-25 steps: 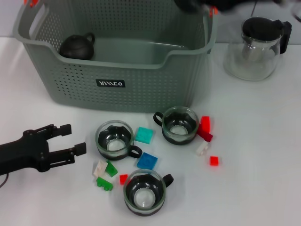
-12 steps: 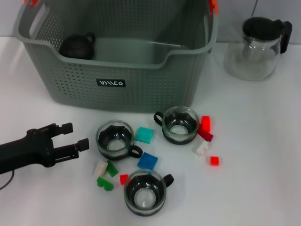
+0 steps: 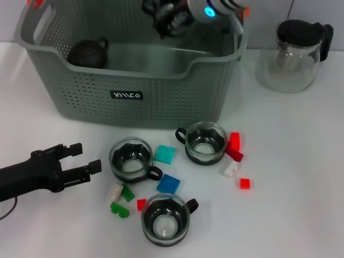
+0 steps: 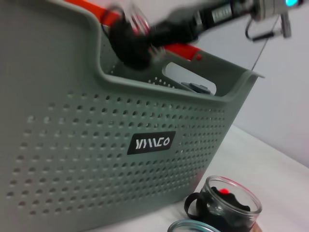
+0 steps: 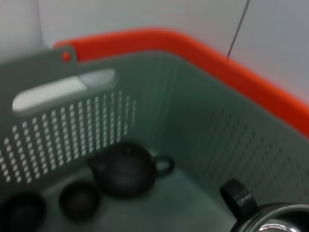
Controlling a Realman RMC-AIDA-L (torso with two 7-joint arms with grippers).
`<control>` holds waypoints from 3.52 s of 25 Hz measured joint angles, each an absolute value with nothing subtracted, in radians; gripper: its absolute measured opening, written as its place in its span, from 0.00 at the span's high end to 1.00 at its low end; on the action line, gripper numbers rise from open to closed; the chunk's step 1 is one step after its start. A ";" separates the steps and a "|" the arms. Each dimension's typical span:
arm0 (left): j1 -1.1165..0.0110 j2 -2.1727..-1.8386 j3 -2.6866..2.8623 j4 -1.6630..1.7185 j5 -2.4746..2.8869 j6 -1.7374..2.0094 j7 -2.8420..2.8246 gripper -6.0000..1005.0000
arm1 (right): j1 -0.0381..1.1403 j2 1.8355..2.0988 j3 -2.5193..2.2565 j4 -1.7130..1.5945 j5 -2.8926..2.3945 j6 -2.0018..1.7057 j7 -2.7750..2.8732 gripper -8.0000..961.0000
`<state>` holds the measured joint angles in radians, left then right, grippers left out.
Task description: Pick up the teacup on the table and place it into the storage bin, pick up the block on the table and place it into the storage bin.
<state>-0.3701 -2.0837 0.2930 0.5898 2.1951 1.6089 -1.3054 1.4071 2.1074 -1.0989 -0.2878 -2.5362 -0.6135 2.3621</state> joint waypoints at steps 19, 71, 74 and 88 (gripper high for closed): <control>-0.371 -2.085 0.293 0.577 2.202 1.585 -1.305 0.16 | 1.346 2.100 -1.102 -0.326 -2.545 -0.717 2.372 0.91; -0.373 -2.085 0.293 0.564 2.200 1.535 -1.305 0.16 | 0.749 2.109 -1.440 -1.273 -2.483 -1.614 2.029 0.48; -0.370 -2.086 0.293 0.564 2.197 1.535 -1.302 0.16 | 0.751 2.110 -1.530 -1.243 -2.498 -1.491 2.068 0.48; -0.366 -2.086 0.293 0.564 2.202 1.521 -1.303 0.16 | 0.840 2.106 -1.697 -0.998 -2.500 -1.285 2.155 0.49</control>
